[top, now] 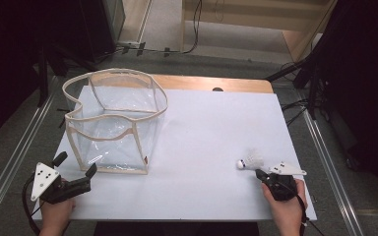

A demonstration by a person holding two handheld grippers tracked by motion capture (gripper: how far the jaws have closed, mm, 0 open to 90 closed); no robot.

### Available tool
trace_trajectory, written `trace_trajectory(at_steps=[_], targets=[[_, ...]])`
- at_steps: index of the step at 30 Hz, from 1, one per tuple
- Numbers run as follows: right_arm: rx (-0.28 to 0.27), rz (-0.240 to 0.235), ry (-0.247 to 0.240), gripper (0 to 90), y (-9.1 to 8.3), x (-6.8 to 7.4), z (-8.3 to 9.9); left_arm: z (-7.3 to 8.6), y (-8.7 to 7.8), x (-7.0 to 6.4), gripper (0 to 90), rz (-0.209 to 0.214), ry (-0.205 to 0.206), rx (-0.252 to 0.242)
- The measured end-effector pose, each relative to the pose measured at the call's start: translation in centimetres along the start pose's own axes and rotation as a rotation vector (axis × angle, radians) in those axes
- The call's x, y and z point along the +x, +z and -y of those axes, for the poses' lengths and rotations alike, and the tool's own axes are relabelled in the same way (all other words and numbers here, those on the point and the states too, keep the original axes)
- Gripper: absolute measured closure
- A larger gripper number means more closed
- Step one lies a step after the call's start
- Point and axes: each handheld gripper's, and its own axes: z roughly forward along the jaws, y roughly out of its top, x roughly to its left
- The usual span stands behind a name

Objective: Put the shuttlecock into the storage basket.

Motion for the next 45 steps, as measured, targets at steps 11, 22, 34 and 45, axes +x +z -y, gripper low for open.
trace_trajectory(at_steps=[11, 22, 34, 45], targets=[[0.008, -0.007, 0.003, 87.8, 0.7, -1.0, -1.5, 0.0, -0.1, -0.1, 0.0, -0.002, 0.000, 0.000], [0.021, -0.033, -0.015, 87.8, 2.3, -1.3, -3.2, 0.0, -0.1, -0.1, 0.0, -0.005, 0.010, 0.003], [0.033, -0.060, -0.011, 87.8, 4.6, -1.2, -6.0, 0.1, -0.1, -0.2, 0.0, 0.005, 0.011, -0.005], [0.050, -0.076, -0.046, 87.8, 6.3, -0.3, -7.9, 0.1, -0.1, -0.3, 0.0, 0.002, 0.018, -0.002]])
